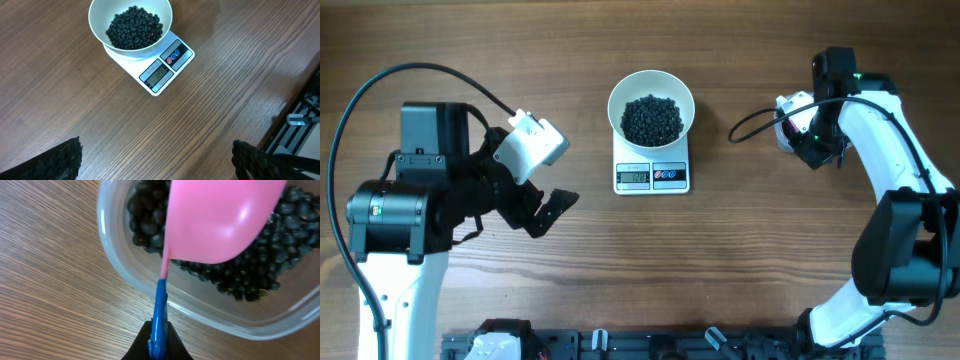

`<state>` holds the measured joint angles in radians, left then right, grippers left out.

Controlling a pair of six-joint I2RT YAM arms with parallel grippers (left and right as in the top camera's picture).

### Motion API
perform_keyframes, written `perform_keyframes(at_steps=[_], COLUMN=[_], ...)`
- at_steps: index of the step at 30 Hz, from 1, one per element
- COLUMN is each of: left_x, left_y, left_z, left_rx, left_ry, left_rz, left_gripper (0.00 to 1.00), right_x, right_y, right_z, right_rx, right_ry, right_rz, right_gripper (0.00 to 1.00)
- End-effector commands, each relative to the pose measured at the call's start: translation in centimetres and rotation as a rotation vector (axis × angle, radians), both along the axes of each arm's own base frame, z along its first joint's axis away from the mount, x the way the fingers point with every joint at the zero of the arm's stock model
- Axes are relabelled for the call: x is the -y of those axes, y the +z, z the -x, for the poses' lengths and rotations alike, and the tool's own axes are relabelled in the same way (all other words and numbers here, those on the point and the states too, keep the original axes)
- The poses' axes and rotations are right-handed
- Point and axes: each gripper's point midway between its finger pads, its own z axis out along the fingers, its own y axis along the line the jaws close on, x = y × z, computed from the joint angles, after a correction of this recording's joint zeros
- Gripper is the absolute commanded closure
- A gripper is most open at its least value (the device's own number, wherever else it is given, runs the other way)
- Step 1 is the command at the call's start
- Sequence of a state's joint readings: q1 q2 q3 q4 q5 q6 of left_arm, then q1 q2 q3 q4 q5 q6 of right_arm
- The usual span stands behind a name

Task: Scoop item into bowl and weigh 150g on scale
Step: 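Dip the scoop into the black beans and drag to fill it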

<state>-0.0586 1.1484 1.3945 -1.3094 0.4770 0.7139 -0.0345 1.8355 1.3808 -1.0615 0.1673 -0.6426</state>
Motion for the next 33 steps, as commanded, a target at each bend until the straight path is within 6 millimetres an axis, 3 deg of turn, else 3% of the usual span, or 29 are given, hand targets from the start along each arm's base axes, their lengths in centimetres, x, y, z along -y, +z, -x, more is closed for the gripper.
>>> perform_keyframes(at_steps=[1, 7, 12, 29, 33], left_x=[0.0, 0.0, 0.0, 0.0, 0.0], left_y=[0.6, 0.6, 0.6, 0.6, 0.6], left_z=[-0.2, -0.2, -0.2, -0.2, -0.2], left_rx=[0.020, 0.020, 0.020, 0.020, 0.020], left_ry=[-0.007, -0.007, -0.007, -0.007, -0.007], left_rz=[0.003, 0.003, 0.003, 0.003, 0.003], left_gripper=[0.00, 0.00, 0.00, 0.00, 0.00], right_x=[-2.8, -4.3, -4.1, 0.3, 0.4], right_y=[-0.4, 0.1, 0.7, 0.9, 1.4], right_z=[-0.3, 0.0, -0.3, 1.0, 1.3], right_rx=[-0.001, -0.014, -0.003, -0.013, -0.021], right_ry=[-0.084, -0.233, -0.335, -0.563, -0.595], right_rz=[-0.195, -0.420, -0.552, -0.589, -0.652], right_gripper=[0.96, 0.96, 0.96, 0.96, 0.96])
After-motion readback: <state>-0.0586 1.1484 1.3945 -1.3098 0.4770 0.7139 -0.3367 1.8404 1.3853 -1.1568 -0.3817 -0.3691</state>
